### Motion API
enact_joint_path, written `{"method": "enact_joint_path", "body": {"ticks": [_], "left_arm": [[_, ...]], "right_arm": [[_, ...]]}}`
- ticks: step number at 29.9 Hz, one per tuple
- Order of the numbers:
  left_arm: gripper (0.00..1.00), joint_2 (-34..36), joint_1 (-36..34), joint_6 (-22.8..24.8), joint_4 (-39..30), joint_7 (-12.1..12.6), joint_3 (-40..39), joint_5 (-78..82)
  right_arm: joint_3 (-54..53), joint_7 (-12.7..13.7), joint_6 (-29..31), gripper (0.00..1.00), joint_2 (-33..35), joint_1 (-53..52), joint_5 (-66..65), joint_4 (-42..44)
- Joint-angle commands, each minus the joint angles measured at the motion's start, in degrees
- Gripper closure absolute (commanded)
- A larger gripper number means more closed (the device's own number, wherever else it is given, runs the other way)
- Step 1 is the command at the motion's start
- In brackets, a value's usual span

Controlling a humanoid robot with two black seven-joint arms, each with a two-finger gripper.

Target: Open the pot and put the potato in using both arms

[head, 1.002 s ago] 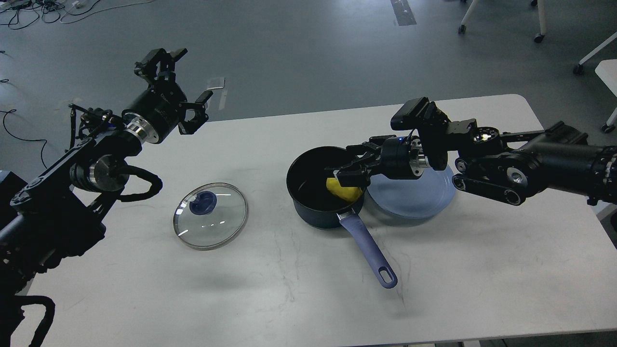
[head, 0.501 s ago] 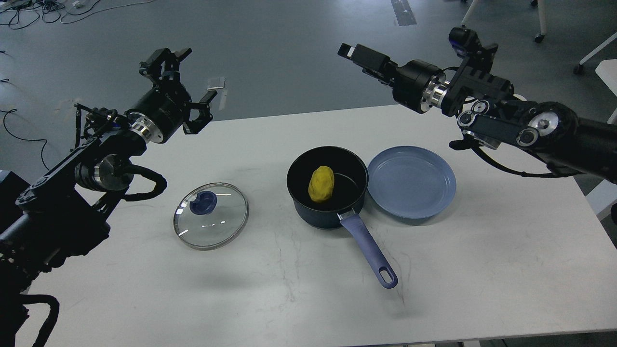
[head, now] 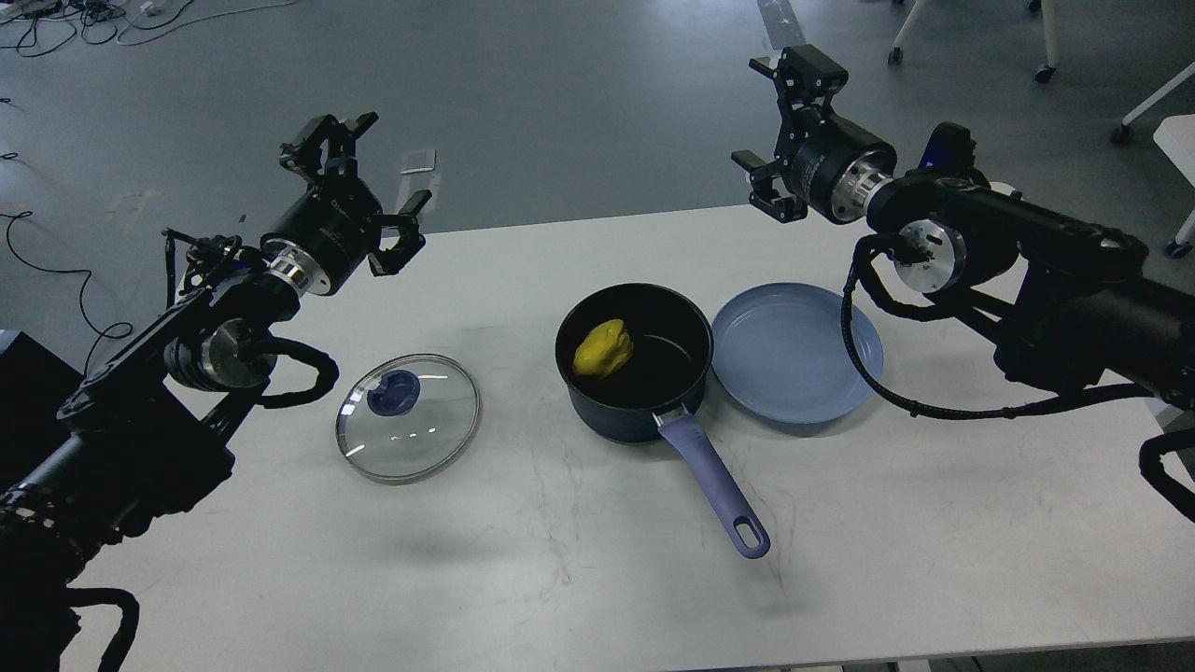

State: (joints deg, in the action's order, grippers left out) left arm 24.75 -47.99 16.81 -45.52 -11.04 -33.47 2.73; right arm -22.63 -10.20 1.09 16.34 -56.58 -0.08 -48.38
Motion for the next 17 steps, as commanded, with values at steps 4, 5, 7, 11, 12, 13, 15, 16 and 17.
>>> {"method": "enact_joint_path", "body": {"ticks": [4,5,7,11,12,13,15,16,17], "left_arm": [[0.02,0.47,0.44,0.24,-0.53,0.06,-0.28,-0.09],[0.02,0.48,0.79,0.24,-0.88,-0.03,-0.46,-0.09],[0.02,0.48,1.23,0.33,-1.06,-0.03,-0.98,-0.09],[0.02,0.83,1.85,0.5,-1.24,0.06,-1.87,0.0],[0.02,0.83,1.85,0.5,-1.24,0.06,-1.87,0.0],[0.02,0.83,1.76,0.5,-1.24,0.06,-1.87,0.0],[0.02,0.92,1.76,0.59,-1.33,0.15,-1.87,0.0],[0.02,0.92,1.76,0.59,-1.33,0.15,-1.87,0.08],[0.02,0.92,1.76,0.59,-1.41,0.15,-1.87,0.09]], "right_arm": [[-1.36,0.18,1.63,0.0,0.36,0.94,0.26,-0.23],[-1.71,0.18,1.63,0.0,0.02,1.38,0.61,-0.14],[-2.15,0.18,1.63,0.0,-0.08,1.91,0.87,-0.14],[-3.65,0.27,1.63,0.0,-0.16,2.79,1.05,-0.14],[-3.65,0.18,1.63,0.0,-0.16,2.96,1.05,-0.05],[-3.65,0.09,1.72,0.0,-0.16,2.97,0.88,0.04],[-3.3,0.0,1.98,0.0,0.01,2.97,0.79,0.13],[-2.86,-0.26,1.89,0.0,-0.08,2.97,0.61,0.3],[-2.95,-0.43,1.89,0.0,0.01,3.05,0.61,0.3]]}}
